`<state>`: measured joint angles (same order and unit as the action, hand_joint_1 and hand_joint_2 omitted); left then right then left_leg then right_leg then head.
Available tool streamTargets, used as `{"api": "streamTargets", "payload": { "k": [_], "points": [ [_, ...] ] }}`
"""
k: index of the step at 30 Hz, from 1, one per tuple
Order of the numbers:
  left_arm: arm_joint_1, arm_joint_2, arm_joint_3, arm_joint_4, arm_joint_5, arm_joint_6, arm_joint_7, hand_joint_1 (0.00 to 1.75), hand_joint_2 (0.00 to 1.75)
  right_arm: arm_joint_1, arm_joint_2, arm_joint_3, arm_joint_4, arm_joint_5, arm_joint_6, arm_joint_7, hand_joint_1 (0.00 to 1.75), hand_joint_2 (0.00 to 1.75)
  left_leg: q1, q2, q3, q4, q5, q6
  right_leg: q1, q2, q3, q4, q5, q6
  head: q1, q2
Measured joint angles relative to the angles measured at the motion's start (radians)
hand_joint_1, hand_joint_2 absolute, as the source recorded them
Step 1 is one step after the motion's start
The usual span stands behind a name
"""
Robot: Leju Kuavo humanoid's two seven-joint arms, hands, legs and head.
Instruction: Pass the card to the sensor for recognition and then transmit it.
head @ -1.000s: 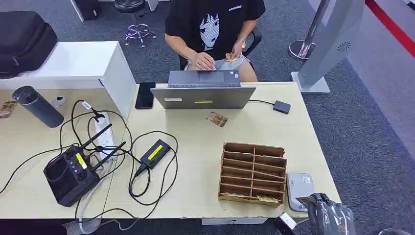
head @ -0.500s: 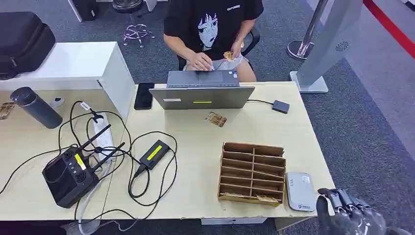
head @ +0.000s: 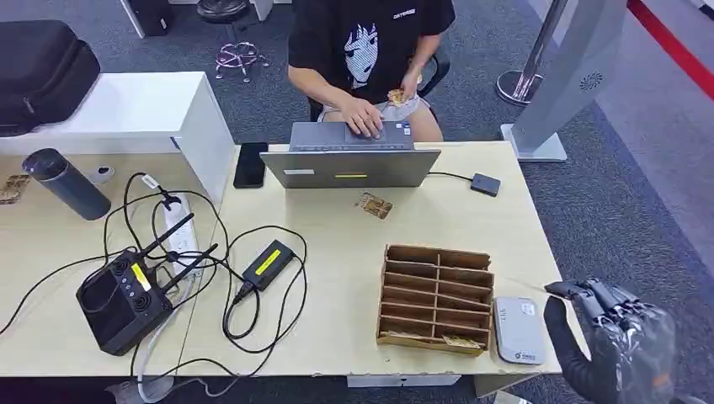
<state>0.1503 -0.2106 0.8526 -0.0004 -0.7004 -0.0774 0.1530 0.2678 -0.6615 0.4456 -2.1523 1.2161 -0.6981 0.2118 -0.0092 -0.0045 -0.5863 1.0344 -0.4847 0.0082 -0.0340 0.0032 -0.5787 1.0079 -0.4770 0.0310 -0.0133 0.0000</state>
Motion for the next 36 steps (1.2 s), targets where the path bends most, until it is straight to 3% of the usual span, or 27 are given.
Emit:
{"api": "streamTargets", "payload": {
  "k": [2,4,6,9,12,16,20,26,33,34,35,36],
  "points": [
    [0.001,0.003,-0.002,0.000,-0.004,-0.009,0.000,0.00,1.75,-0.044,-0.002,0.000,0.015,-0.055,0.051,-0.034,1.75,1.75,0.001,0.000,-0.002,-0.001,0.000,0.000,0.000,0.001,0.000,0.001,0.000,0.000,0.000,0.000],
    [0.001,0.017,-0.010,0.000,-0.015,-0.042,0.000,0.00,1.75,-0.178,-0.002,0.005,0.073,-0.181,0.223,-0.092,1.75,1.75,0.001,0.006,-0.006,-0.001,0.000,-0.002,0.000,0.007,-0.001,0.001,0.001,-0.002,-0.001,0.000],
    [-0.001,0.040,-0.031,0.000,-0.029,-0.092,0.000,0.00,1.75,-0.388,0.021,0.023,0.186,-0.285,0.420,-0.123,1.75,1.75,0.002,0.011,-0.006,-0.001,0.000,-0.003,0.001,0.013,-0.001,0.001,0.003,-0.002,0.000,0.000],
    [-0.009,0.071,-0.080,0.000,-0.046,-0.147,0.000,0.00,1.75,-0.729,0.121,0.076,0.437,-0.378,0.612,-0.121,1.75,1.75,0.002,0.013,-0.008,-0.001,0.007,-0.004,0.001,0.015,-0.005,0.002,0.009,-0.003,0.000,0.000],
    [-0.013,0.096,-0.129,0.000,-0.055,-0.189,0.000,0.00,1.75,-1.018,0.244,0.134,0.699,-0.413,0.696,-0.081,1.75,1.75,0.003,0.008,-0.012,-0.001,0.014,-0.006,0.002,0.011,-0.009,0.003,0.013,-0.003,0.001,0.000],
    [-0.013,0.114,-0.182,0.000,-0.053,-0.213,0.000,0.00,1.75,-1.261,0.377,0.187,0.994,-0.436,0.702,-0.050,1.75,1.75,0.005,-0.002,-0.010,-0.001,0.018,-0.010,0.005,0.000,-0.010,0.004,0.014,-0.005,0.001,0.000],
    [-0.010,0.119,-0.217,0.003,-0.042,-0.219,0.000,0.00,1.75,-1.362,0.455,0.215,1.193,-0.453,0.646,-0.058,1.75,1.75,0.007,-0.008,-0.012,-0.001,0.019,-0.010,0.006,-0.006,-0.011,0.004,0.013,-0.007,0.001,0.000],
    [-0.002,0.119,-0.265,0.010,-0.032,-0.231,0.000,0.00,1.75,-1.403,0.496,0.248,1.338,-0.449,0.612,-0.061,1.75,1.75,0.007,-0.008,-0.014,-0.001,0.018,-0.010,0.006,-0.007,-0.012,0.003,0.013,-0.007,0.002,0.000],
    [0.002,0.123,-0.295,0.011,-0.022,-0.235,0.000,0.00,1.75,-1.410,0.509,0.275,1.399,-0.441,0.610,-0.060,1.75,1.75,0.007,-0.008,-0.014,-0.001,0.018,-0.010,0.006,-0.007,-0.013,0.003,0.013,-0.007,0.002,0.000],
    [0.002,0.123,-0.298,0.011,-0.020,-0.235,0.000,0.00,1.75,-1.410,0.512,0.279,1.403,-0.441,0.610,-0.063,1.64,1.75,0.007,-0.008,-0.014,-0.001,0.018,-0.010,0.006,-0.007,-0.013,0.003,0.013,-0.007,0.001,0.000],
    [0.002,0.123,-0.300,0.011,-0.016,-0.235,0.000,0.00,1.75,-1.410,0.512,0.282,1.407,-0.446,0.607,-0.072,0.00,1.75,0.007,-0.008,-0.014,-0.001,0.018,-0.010,0.006,-0.007,-0.013,0.003,0.013,-0.007,0.001,0.000],
    [0.003,0.123,-0.301,0.011,-0.011,-0.235,0.000,0.00,1.75,-1.409,0.513,0.284,1.409,-0.457,0.603,-0.081,0.00,1.75,0.007,-0.008,-0.015,-0.001,0.018,-0.010,0.006,-0.007,-0.013,0.003,0.013,-0.007,0.001,0.000]
  ]
}}
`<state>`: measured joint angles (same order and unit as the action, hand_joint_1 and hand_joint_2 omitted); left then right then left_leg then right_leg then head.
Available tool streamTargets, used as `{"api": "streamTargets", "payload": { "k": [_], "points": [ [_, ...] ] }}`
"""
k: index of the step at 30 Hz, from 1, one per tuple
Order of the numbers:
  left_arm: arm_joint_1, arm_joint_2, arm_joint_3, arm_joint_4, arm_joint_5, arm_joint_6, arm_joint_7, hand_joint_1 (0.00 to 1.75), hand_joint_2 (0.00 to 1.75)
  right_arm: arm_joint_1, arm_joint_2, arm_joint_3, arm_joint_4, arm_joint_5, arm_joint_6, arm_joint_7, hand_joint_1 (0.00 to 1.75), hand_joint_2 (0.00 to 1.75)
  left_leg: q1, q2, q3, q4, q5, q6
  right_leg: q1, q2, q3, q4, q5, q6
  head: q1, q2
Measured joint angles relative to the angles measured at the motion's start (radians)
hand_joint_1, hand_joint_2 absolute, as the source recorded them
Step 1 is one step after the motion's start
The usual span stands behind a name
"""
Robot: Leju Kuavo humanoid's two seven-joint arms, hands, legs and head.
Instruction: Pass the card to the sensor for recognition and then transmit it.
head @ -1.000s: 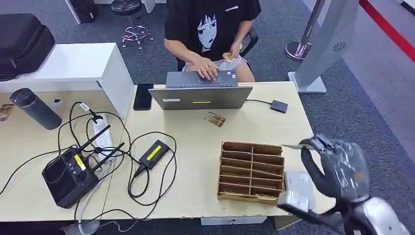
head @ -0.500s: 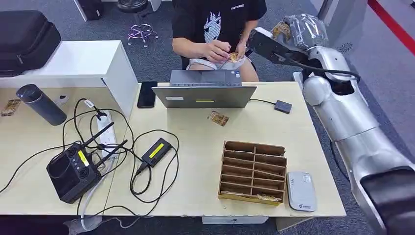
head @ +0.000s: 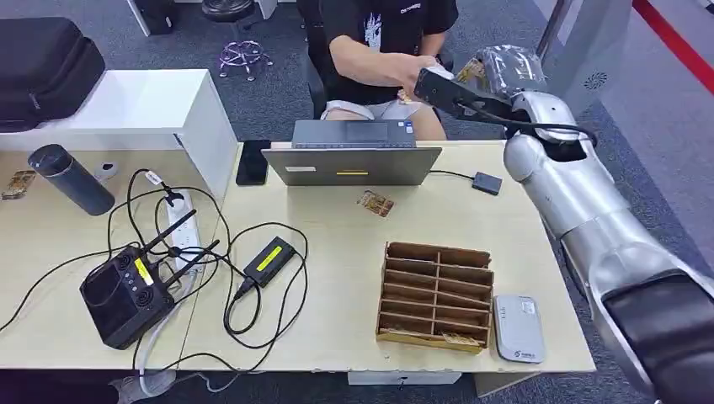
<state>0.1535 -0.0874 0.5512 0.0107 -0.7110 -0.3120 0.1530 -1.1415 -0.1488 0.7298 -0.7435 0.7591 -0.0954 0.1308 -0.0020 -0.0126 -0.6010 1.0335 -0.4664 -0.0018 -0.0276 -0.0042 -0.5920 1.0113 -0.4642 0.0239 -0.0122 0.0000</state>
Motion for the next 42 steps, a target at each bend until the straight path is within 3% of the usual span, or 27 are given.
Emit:
{"api": "streamTargets", "payload": {
  "k": [5,9,10,12,13,17,25,29,36,39,42],
  "points": [
    [0.002,-0.011,-0.001,0.005,0.032,0.021,0.000,0.00,1.75,0.033,0.005,0.002,-0.037,-0.066,-0.066,-0.061,0.00,1.75,0.001,0.000,0.000,0.000,0.000,0.000,0.001,0.000,-0.001,0.000,0.000,-0.001,0.000,0.000],
    [0.006,-0.029,-0.001,0.006,0.068,0.050,0.000,0.00,1.75,0.134,-0.003,-0.012,-0.175,-0.150,-0.158,-0.101,0.00,1.75,0.001,0.001,0.000,0.000,-0.001,-0.001,0.001,0.001,-0.001,-0.001,-0.001,-0.001,0.000,0.000],
    [0.007,-0.032,0.000,0.006,0.078,0.055,0.000,0.00,1.75,0.169,-0.009,-0.019,-0.228,-0.186,-0.160,-0.117,0.00,0.00,0.001,0.001,0.000,0.000,-0.001,-0.001,0.001,0.001,-0.001,-0.001,-0.001,-0.001,0.000,0.000],
    [0.010,-0.040,0.002,0.006,0.091,0.066,0.000,0.00,1.75,0.250,-0.022,-0.031,-0.314,-0.225,-0.167,-0.138,0.00,0.00,0.001,0.000,0.000,0.000,-0.002,0.000,0.001,0.000,-0.001,-0.001,-0.002,-0.001,0.000,0.000],
    [0.012,-0.046,0.003,0.006,0.105,0.073,-0.003,0.00,1.75,0.296,-0.032,-0.039,-0.404,-0.273,-0.171,-0.163,0.00,1.75,0.001,0.000,0.000,0.000,-0.002,0.000,0.001,0.000,-0.001,-0.001,-0.002,-0.001,0.000,0.000],
    [0.019,-0.066,0.011,0.006,0.146,0.102,-0.019,0.00,1.75,0.529,-0.087,-0.059,-0.675,-0.323,-0.240,-0.279,0.00,1.75,0.001,-0.004,0.001,0.000,-0.004,0.001,0.001,-0.003,0.001,-0.002,-0.005,0.001,0.000,0.000],
    [0.020,-0.099,0.029,0.006,0.187,0.144,-0.030,0.00,1.75,1.069,-0.240,-0.077,-1.119,0.000,-0.525,-0.352,0.00,1.75,-0.002,-0.007,0.003,0.000,-0.013,0.004,-0.001,-0.007,0.006,-0.003,-0.013,0.003,0.000,0.000],
    [0.019,-0.110,0.031,0.006,0.196,0.161,-0.030,0.00,1.75,1.236,-0.269,-0.080,-1.207,-0.013,-0.592,-0.380,0.00,1.75,-0.003,-0.005,0.008,0.000,-0.016,0.003,-0.002,-0.004,0.008,-0.003,-0.014,0.002,-0.001,0.000],
    [0.017,-0.125,0.035,0.006,0.215,0.182,-0.030,0.00,1.75,1.396,-0.259,-0.047,-1.273,-0.114,-0.596,-0.401,0.00,1.75,-0.006,-0.004,0.011,0.000,-0.017,0.004,-0.005,-0.002,0.009,-0.003,-0.016,0.004,-0.002,0.000],
    [0.016,-0.129,0.035,0.005,0.215,0.196,-0.031,0.00,1.75,1.436,-0.241,-0.059,-1.263,-0.030,-0.596,-0.372,0.00,1.75,-0.006,-0.004,0.012,0.000,-0.017,0.004,-0.005,-0.002,0.009,-0.003,-0.016,0.005,-0.002,0.000],
    [0.016,-0.129,0.035,0.004,0.204,0.198,-0.031,0.00,1.75,1.463,-0.221,-0.106,-1.229,0.195,-0.597,-0.285,0.00,1.75,-0.007,-0.004,0.013,0.000,-0.017,0.004,-0.006,-0.002,0.010,-0.003,-0.017,0.005,-0.002,0.000]
  ]
}}
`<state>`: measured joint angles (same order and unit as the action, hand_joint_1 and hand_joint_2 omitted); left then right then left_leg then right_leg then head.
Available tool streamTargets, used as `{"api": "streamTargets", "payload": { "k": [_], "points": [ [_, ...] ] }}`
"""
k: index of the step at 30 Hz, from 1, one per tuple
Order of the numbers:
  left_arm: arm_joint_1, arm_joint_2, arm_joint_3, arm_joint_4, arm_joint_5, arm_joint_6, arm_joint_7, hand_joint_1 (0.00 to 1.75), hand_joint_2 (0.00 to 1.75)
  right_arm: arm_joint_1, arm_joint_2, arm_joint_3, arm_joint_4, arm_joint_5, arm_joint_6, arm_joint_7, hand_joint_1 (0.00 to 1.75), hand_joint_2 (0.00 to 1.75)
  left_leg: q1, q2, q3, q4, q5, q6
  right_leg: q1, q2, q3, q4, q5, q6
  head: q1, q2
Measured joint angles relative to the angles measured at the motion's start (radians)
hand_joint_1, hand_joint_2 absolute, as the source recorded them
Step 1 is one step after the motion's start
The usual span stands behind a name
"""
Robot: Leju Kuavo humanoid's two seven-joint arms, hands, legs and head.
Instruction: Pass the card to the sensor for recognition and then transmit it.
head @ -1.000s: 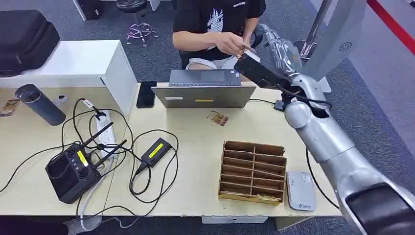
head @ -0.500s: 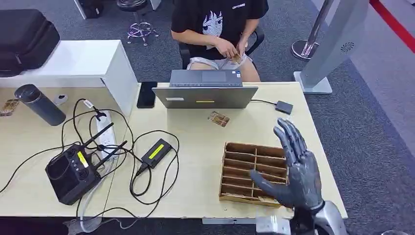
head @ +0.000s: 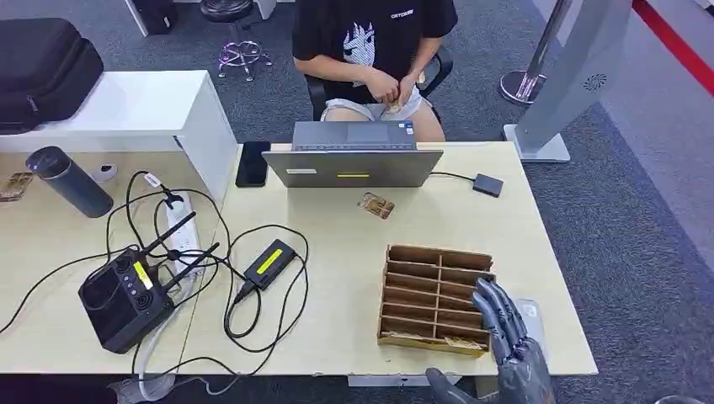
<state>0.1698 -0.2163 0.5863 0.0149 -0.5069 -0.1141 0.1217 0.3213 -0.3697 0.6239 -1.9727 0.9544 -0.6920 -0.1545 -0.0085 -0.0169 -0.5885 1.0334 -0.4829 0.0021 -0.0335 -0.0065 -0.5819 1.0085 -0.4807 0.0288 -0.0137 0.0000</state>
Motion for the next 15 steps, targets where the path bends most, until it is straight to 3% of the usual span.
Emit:
{"api": "streamTargets", "payload": {
  "k": [5,8,15],
  "points": [
    [0.000,0.005,-0.006,-0.005,-0.026,-0.003,0.000,0.00,1.75,0.019,0.017,-0.086,0.095,0.351,0.000,0.235,0.00,1.75,-0.001,0.000,0.001,0.000,0.000,0.000,-0.001,0.000,0.001,0.000,0.000,0.000,0.000,0.000],
    [0.000,0.011,-0.024,-0.006,-0.039,-0.005,0.000,0.00,1.75,0.018,0.010,-0.096,0.159,0.432,0.010,0.377,0.00,1.75,-0.002,-0.001,0.001,0.000,0.000,0.000,-0.002,0.000,0.001,0.000,0.000,0.001,0.000,0.000],
    [0.000,0.019,-0.055,-0.008,-0.042,-0.007,0.000,0.00,1.75,0.003,-0.038,-0.098,0.252,0.382,0.043,0.471,0.00,1.75,-0.003,-0.001,0.001,0.000,0.000,0.001,-0.002,0.000,0.001,0.000,0.000,0.001,0.000,0.000]
  ]
}}
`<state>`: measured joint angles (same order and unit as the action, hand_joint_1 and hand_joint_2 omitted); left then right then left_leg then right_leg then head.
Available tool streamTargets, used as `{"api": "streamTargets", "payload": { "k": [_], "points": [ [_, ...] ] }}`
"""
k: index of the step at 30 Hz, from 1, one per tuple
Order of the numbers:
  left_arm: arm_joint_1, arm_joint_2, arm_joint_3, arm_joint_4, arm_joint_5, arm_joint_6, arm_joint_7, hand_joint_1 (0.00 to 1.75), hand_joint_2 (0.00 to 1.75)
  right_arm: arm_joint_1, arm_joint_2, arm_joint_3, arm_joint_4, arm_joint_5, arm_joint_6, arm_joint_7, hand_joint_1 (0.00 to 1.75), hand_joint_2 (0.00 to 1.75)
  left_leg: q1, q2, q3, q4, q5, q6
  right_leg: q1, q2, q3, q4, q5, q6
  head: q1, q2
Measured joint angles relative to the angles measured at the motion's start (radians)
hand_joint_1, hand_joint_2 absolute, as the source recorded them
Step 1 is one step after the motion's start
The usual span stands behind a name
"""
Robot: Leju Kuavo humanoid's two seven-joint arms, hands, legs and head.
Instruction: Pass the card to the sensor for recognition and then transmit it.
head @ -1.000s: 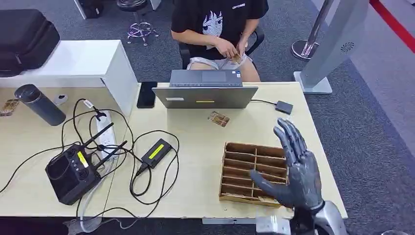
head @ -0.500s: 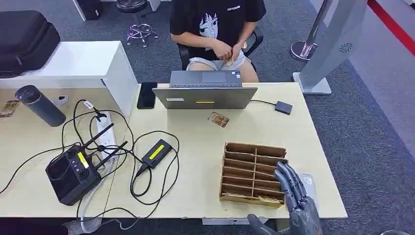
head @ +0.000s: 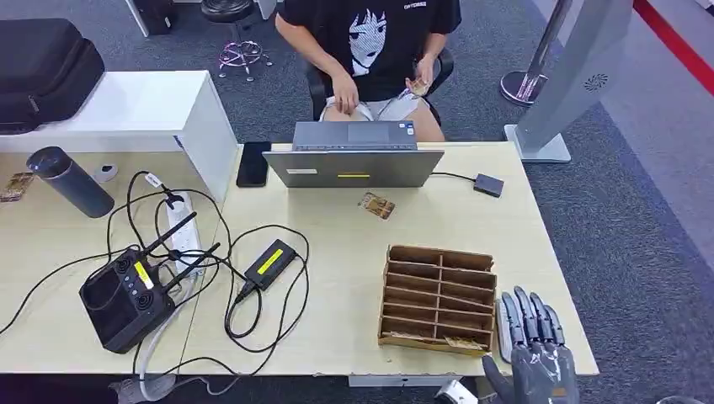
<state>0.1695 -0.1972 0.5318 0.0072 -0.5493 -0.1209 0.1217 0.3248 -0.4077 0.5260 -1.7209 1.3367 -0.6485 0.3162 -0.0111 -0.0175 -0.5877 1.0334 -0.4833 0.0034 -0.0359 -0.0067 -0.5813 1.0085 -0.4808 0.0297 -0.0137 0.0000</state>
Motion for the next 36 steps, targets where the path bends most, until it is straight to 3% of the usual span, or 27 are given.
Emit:
{"api": "streamTargets", "payload": {
  "k": [12,36],
  "points": [
    [-0.001,0.008,-0.033,0.000,0.001,0.000,0.000,0.00,1.75,-0.017,-0.062,0.031,0.022,-0.030,0.016,0.043,0.00,1.75,0.000,0.000,0.000,0.000,-0.001,0.001,0.000,0.000,0.000,0.000,0.000,0.001,0.000,0.000],
    [-0.005,0.014,-0.072,0.000,0.006,0.002,0.000,0.00,1.75,-0.134,-0.045,0.163,0.089,-0.088,-0.017,0.001,0.00,1.75,-0.002,0.000,0.001,0.000,-0.001,0.002,-0.002,0.000,0.000,0.000,-0.001,0.001,0.000,0.000]
  ]
}}
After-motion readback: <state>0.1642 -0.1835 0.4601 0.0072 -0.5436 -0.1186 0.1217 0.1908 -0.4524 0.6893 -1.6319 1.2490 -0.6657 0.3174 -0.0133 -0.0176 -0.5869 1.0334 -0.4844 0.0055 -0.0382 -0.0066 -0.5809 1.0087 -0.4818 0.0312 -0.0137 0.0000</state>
